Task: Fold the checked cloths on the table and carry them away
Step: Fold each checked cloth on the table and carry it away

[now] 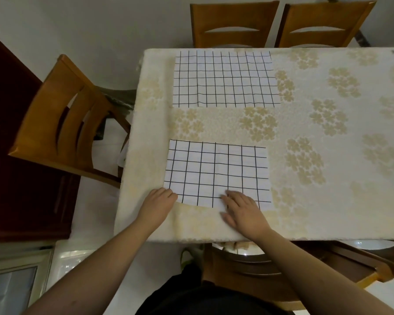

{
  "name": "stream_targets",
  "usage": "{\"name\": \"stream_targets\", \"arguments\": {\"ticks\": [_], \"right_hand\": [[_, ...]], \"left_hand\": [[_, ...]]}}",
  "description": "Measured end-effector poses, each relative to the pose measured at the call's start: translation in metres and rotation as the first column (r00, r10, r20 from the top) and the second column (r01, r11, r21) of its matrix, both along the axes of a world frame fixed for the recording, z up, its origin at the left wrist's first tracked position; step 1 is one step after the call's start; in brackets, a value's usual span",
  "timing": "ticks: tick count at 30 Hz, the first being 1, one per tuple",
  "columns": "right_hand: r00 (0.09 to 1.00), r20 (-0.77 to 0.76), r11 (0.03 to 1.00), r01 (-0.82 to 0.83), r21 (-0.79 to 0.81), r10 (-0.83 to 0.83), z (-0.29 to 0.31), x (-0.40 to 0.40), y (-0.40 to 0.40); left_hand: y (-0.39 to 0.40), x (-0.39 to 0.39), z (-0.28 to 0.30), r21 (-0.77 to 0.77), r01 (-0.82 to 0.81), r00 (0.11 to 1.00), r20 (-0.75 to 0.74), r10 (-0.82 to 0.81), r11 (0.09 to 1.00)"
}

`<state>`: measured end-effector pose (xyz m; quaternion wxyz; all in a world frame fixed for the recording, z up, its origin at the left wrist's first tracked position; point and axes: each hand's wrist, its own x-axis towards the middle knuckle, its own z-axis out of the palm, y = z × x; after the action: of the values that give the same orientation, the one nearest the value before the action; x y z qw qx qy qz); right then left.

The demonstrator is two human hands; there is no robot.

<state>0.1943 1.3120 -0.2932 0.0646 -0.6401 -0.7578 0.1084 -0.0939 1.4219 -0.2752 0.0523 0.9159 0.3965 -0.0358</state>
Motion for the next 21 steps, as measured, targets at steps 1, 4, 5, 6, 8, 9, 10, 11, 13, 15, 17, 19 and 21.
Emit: {"name": "stream_targets", "arguments": {"ticks": [1,4,5,6,8,9,10,11,13,15,17,19,21], "right_hand": [[1.0,0.02,0.999,-0.014,-0.038,0.015,-0.003,-0.005,-0.001],[0.996,0.073,0.99,-0.036,-0.133,0.046,-0.011,-0.013,-0.008],[0.995,0.083,0.988,-0.039,-0.148,0.052,-0.013,-0.014,-0.01],[0.994,0.091,0.986,-0.039,-0.164,0.054,-0.014,-0.014,-0.01],[0.993,0.099,0.981,-0.038,-0.189,0.057,-0.014,-0.012,-0.01],[0.993,0.099,0.98,-0.038,-0.197,0.059,-0.015,-0.012,-0.01],[0.993,0.099,0.978,-0.039,-0.204,0.06,-0.014,-0.012,-0.009],[0.993,0.1,0.978,-0.039,-0.207,0.06,-0.014,-0.012,-0.009],[0.993,0.103,0.977,-0.037,-0.212,0.06,-0.014,-0.013,-0.01],[0.992,0.11,0.975,-0.035,-0.22,0.06,-0.015,-0.013,-0.01],[0.993,0.107,0.974,-0.034,-0.225,0.059,-0.016,-0.013,-0.01],[0.994,0.092,0.973,-0.036,-0.23,0.058,-0.016,-0.012,-0.01],[0.994,0.086,0.971,-0.044,-0.237,0.066,-0.015,-0.01,-0.01]], "left_hand": [[0.0,0.0,0.0,0.0,0.013,1.0,0.002,-0.013,1.0],[-0.002,-0.006,-0.005,0.016,0.065,0.996,0.067,-0.065,0.998],[-0.003,-0.008,-0.004,0.008,0.069,0.994,0.089,-0.07,0.998],[-0.004,-0.009,-0.006,0.01,0.081,0.992,0.092,-0.081,0.997],[-0.002,-0.006,-0.007,0.018,0.093,0.992,0.083,-0.094,0.995],[-0.001,-0.002,-0.008,0.025,0.097,0.992,0.078,-0.099,0.995],[0.0,0.003,-0.01,0.044,0.106,0.99,0.09,-0.11,0.993],[0.0,0.01,-0.011,0.045,0.111,0.988,0.102,-0.115,0.993],[0.0,0.025,-0.014,0.049,0.111,0.98,0.162,-0.117,0.993],[-0.003,0.042,-0.018,0.015,0.092,0.977,0.191,-0.093,0.996],[-0.005,0.055,-0.017,-0.038,0.08,0.985,0.159,-0.073,0.996],[-0.003,0.062,-0.018,-0.076,0.074,0.995,0.068,-0.069,0.994],[0.0,0.057,-0.023,-0.13,0.053,0.998,-0.024,-0.057,0.99]]}}
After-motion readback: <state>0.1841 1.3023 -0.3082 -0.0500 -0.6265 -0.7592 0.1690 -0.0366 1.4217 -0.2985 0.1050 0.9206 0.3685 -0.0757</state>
